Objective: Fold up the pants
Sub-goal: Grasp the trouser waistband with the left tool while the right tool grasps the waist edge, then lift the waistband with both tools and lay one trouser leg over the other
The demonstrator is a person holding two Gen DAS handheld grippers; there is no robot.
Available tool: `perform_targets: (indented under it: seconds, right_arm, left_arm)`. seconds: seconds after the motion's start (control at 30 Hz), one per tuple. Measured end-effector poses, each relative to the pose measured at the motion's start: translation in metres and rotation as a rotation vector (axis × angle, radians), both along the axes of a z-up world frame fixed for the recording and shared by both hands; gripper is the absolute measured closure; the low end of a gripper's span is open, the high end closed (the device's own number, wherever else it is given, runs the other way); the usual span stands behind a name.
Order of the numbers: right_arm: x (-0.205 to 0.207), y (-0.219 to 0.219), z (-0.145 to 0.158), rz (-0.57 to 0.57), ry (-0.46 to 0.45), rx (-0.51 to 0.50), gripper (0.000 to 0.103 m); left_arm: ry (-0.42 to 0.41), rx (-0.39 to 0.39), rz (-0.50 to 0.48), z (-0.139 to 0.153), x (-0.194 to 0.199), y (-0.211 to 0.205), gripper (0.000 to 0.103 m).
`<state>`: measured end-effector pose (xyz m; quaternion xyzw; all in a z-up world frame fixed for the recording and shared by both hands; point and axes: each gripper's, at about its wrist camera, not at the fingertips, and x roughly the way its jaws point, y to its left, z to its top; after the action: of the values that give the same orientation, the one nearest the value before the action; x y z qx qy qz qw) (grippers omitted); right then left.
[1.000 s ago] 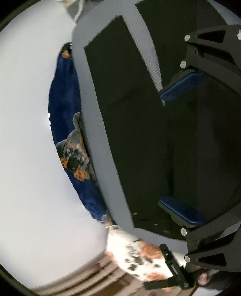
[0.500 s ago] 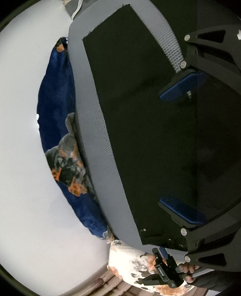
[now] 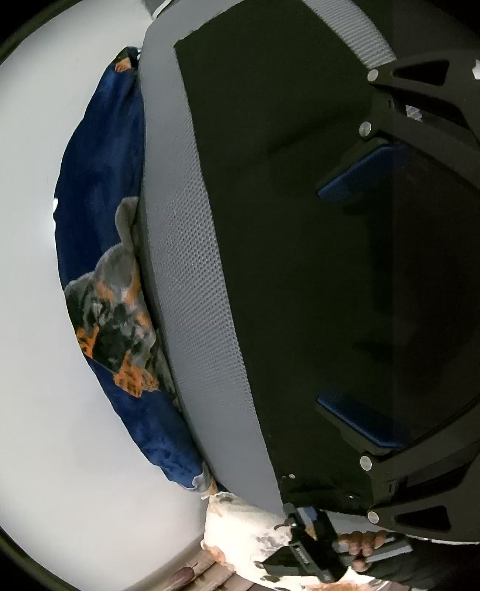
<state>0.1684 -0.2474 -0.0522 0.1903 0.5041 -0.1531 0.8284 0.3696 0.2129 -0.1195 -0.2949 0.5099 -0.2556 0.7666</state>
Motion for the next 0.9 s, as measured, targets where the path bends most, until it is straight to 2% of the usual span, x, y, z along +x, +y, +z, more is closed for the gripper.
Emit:
perform_targets:
  seconds: [0.1, 0.27, 0.33, 0.4, 0.53, 0.67, 0.8, 0.9]
  right_arm:
    - [0.01, 0.0, -0.004, 0.026, -0.002, -0.008, 0.0]
    - [0.025, -0.007, -0.013, 0.071, -0.001, -0.017, 0.0]
    - [0.032, -0.013, -0.018, 0.09, 0.002, -0.018, 0.0]
    - [0.039, -0.02, -0.022, 0.11, 0.013, -0.028, 0.0]
    - [0.055, -0.031, -0.028, 0.204, 0.042, -0.053, 0.0]
    - [0.074, -0.041, -0.032, 0.367, 0.066, -0.036, 0.0]
    - [0.093, -0.048, -0.035, 0.547, 0.083, -0.004, 0.0]
    - [0.108, -0.053, -0.041, 0.679, 0.115, 0.066, 0.002]
  left_arm:
    - [-0.006, -0.034, -0.041, -0.001, 0.015, -0.005, 0.043]
    - [-0.008, -0.016, -0.052, -0.002, 0.024, -0.012, 0.045]
    - [-0.033, 0.034, -0.047, 0.0, 0.021, -0.015, 0.057]
    - [-0.044, 0.079, -0.047, 0.001, 0.018, -0.018, 0.096]
    - [-0.063, 0.076, -0.013, 0.013, 0.008, -0.016, 0.096]
    - [-0.139, 0.074, -0.035, 0.04, -0.009, -0.029, 0.096]
    - [-0.227, 0.056, -0.059, 0.069, -0.033, -0.035, 0.096]
    - [-0.267, 0.04, -0.063, 0.082, -0.047, -0.033, 0.096]
